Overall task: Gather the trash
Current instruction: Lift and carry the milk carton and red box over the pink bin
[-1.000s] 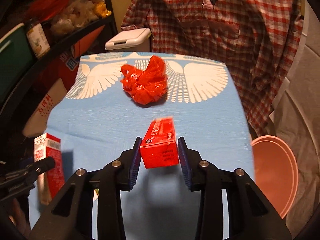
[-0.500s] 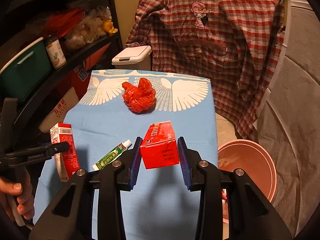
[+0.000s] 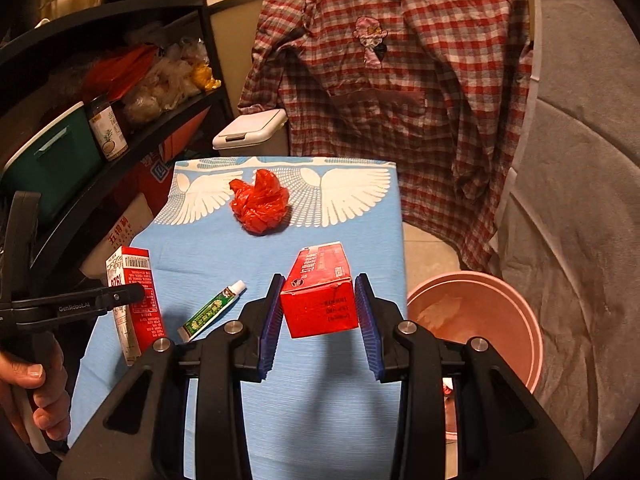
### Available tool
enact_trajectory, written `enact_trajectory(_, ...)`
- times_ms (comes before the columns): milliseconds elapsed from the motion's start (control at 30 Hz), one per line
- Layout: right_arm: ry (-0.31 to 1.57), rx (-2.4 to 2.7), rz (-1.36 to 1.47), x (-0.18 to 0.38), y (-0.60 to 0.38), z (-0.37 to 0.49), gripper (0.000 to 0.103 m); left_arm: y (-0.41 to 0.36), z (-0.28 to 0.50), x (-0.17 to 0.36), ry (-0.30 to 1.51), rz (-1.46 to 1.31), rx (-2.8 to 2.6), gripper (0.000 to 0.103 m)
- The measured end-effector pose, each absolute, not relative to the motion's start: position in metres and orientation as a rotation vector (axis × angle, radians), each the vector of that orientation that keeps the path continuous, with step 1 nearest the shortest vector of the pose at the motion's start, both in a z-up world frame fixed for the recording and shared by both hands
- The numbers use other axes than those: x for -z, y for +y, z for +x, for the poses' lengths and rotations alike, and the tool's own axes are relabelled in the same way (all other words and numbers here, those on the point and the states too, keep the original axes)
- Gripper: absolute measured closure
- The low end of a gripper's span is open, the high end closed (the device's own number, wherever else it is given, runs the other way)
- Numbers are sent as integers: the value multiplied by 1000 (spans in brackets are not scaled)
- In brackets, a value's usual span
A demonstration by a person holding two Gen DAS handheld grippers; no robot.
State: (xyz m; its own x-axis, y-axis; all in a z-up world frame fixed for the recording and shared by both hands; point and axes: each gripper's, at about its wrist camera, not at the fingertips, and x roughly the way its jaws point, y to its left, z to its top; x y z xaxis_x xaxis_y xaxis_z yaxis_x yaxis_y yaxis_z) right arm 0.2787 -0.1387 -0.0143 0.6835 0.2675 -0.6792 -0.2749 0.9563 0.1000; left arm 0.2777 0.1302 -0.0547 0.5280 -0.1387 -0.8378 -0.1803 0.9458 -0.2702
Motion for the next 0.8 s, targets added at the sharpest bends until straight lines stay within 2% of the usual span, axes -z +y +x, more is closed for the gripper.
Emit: enact_trajectory(800, 677, -189, -7, 2, -205, 269, 67, 54, 283, 21, 910, -188, 21, 51)
